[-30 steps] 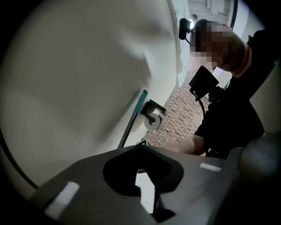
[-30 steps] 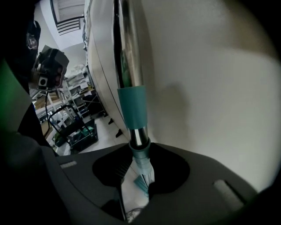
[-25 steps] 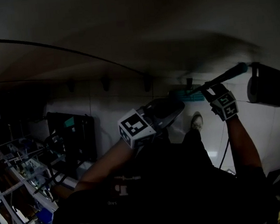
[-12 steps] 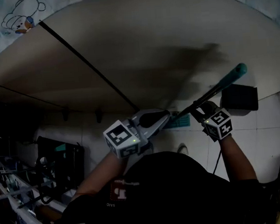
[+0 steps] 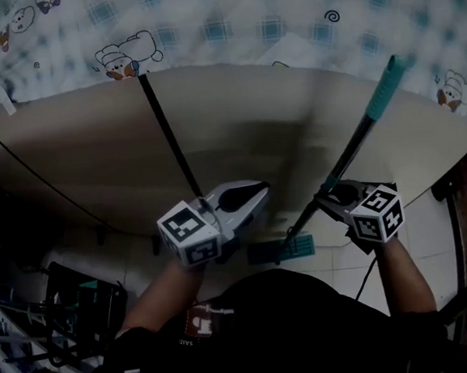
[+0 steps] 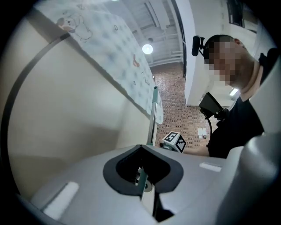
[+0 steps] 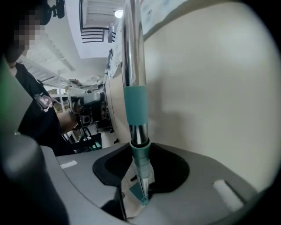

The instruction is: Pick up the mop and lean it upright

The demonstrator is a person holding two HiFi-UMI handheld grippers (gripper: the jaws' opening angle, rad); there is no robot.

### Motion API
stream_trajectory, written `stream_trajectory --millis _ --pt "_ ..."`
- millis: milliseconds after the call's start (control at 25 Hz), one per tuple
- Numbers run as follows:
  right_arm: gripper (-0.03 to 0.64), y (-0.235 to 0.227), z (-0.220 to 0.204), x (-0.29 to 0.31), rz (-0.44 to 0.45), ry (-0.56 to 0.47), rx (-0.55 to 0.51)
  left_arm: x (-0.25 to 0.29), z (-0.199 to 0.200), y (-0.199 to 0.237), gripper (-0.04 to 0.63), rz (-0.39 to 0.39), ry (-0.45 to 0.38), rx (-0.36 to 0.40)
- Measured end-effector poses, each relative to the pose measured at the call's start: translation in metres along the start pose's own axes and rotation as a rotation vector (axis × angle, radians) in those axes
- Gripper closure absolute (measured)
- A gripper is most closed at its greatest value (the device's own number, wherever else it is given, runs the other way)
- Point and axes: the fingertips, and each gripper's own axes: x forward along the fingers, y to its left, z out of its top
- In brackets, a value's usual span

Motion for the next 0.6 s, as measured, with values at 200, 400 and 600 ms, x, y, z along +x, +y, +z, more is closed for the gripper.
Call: stream_trajectory --millis 200,400,600 --pt "0.477 0.006 0.065 -0.038 -0.022 -0.071 -0.059 -0.004 0.052 -0.003 0.597 0.0 -0.076 0.055" --pt "0.477 0.018 0.122 -0.074 -0.016 -0.142 -0.103 -0.011 0.1 -0.004 0.597 0.02 -0.103 0.119" --pt "0.477 0.031 0.169 -0.103 0.012 -0.193 -0.131 -0.012 0.137 -0.009 0.597 0.012 -0.123 0.173"
